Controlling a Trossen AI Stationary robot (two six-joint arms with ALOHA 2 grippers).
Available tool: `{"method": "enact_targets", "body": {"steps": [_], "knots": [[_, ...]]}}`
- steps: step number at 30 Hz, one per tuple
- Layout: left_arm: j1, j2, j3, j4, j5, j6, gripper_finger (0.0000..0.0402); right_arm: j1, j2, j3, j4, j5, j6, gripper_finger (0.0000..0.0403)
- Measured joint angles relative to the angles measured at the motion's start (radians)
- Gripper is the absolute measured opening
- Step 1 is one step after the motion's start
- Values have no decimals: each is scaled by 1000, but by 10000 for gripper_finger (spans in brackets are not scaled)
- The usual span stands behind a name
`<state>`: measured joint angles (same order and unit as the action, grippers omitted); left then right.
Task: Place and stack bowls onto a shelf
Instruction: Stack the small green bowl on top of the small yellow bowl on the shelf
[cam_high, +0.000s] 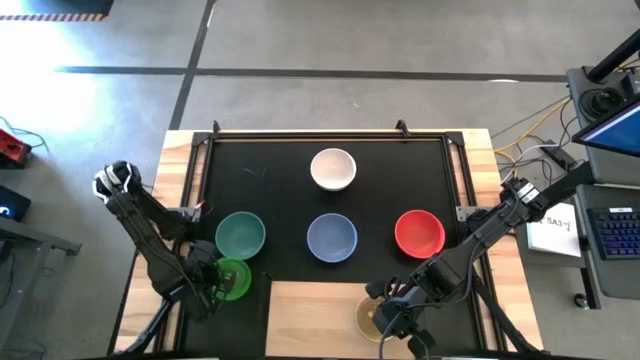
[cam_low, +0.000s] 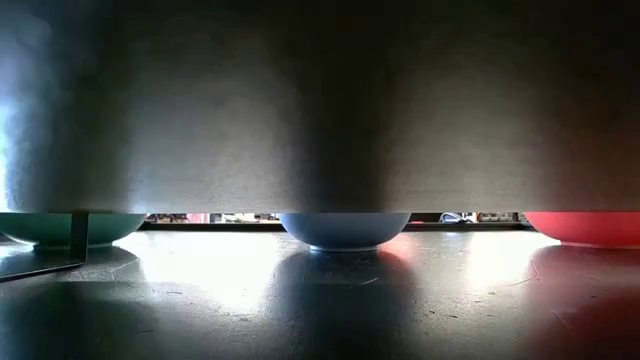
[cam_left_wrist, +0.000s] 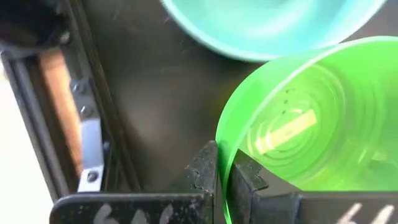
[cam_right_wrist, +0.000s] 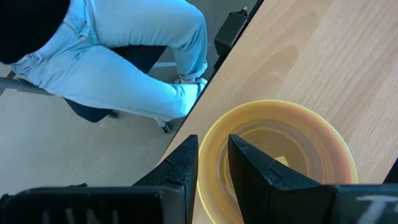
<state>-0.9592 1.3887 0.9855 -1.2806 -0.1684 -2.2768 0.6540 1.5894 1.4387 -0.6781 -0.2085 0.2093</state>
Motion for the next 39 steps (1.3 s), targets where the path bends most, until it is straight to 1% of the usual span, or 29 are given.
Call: {"method": "enact_targets", "body": {"steps": [3,5,11,13,14,19,22,24,29,32,34,39], "knots": [[0,-12,13,6,-53,4,0,0,0,14,0,0,8,82],[0,-17,37,-10,-62,16,0,0,0,28,1,-1,8,84],[4,-16,132,-233,-89,5,0,-8,0,88,2,12,-27,81],[13,-16,164,-293,-120,3,0,-15,0,107,-1,66,-26,78],[18,-18,175,-291,-150,6,0,-17,0,119,-3,108,-26,77],[64,-29,205,-290,-389,68,0,-38,0,169,-35,385,26,82],[108,-29,220,-290,-502,126,0,-67,0,205,-87,495,83,87],[143,-25,234,-291,-576,175,0,-92,-2,226,-120,526,112,90],[253,-12,276,-287,-720,323,0,-168,-2,257,-151,524,158,97],[327,6,307,-272,-784,429,0,-219,-2,278,-154,524,162,100],[378,19,329,-246,-809,521,0,-257,-2,291,-155,524,186,102],[506,72,385,-113,-817,806,0,-356,-3,314,-156,524,260,107]]}}
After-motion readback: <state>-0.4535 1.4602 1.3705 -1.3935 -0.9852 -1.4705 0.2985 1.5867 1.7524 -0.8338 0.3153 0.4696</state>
